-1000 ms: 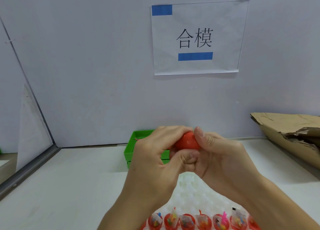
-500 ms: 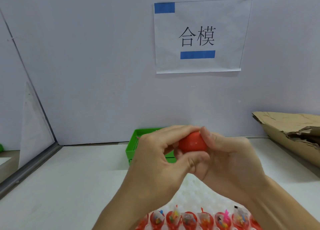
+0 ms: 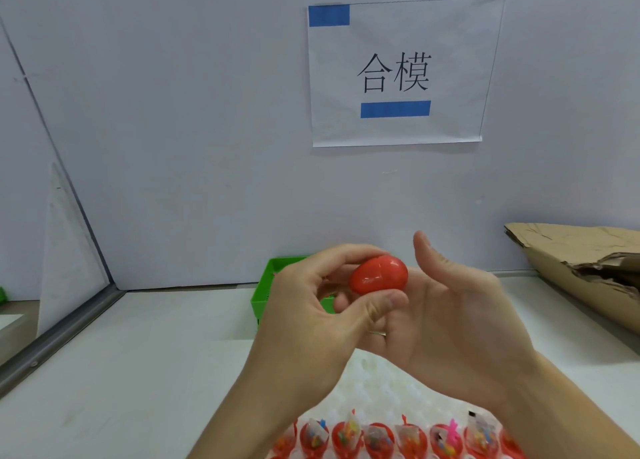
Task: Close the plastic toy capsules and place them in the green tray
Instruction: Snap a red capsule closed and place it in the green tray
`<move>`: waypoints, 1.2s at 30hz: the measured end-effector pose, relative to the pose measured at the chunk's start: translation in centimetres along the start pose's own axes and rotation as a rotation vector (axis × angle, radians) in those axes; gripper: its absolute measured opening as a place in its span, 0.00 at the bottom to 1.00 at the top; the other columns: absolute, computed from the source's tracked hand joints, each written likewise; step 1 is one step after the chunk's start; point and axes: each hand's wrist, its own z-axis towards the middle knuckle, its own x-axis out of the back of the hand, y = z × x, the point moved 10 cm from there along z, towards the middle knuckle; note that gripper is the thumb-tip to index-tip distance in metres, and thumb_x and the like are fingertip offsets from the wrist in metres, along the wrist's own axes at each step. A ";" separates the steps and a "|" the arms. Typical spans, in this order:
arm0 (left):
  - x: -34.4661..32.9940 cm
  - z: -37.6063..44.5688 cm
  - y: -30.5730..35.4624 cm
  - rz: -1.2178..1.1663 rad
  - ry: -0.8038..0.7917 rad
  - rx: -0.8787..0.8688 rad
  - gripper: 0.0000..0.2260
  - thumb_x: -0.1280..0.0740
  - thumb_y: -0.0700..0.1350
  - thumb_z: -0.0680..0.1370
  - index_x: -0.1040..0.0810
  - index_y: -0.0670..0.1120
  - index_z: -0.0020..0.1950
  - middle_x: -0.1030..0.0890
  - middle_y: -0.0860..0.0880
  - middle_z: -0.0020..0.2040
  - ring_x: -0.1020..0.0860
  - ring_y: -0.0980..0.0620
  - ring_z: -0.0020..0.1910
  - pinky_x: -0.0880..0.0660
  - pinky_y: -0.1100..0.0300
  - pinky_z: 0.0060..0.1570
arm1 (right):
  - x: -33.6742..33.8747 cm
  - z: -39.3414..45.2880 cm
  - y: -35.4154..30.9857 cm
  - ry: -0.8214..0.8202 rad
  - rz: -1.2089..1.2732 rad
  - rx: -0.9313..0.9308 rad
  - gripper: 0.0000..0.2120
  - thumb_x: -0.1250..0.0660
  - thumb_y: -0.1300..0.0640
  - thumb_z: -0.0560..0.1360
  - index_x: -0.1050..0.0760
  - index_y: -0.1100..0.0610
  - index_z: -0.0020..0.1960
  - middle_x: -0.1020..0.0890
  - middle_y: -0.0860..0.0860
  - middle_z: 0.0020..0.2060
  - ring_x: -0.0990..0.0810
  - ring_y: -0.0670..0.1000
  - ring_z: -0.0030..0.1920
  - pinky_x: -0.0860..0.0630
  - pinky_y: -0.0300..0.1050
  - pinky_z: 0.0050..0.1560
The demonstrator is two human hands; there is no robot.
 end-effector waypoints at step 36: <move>1.0 0.2 0.8 0.170 0.045 -0.134 0.13 0.25 0.49 0.69 0.18 0.58 0.53 0.18 0.63 0.54 0.18 0.59 0.54 0.22 0.64 0.54 | 2.3 -0.1 -2.0 0.358 -0.467 0.237 0.31 0.41 0.36 0.75 0.21 0.62 0.59 0.16 0.63 0.53 0.16 0.64 0.54 0.18 0.57 0.51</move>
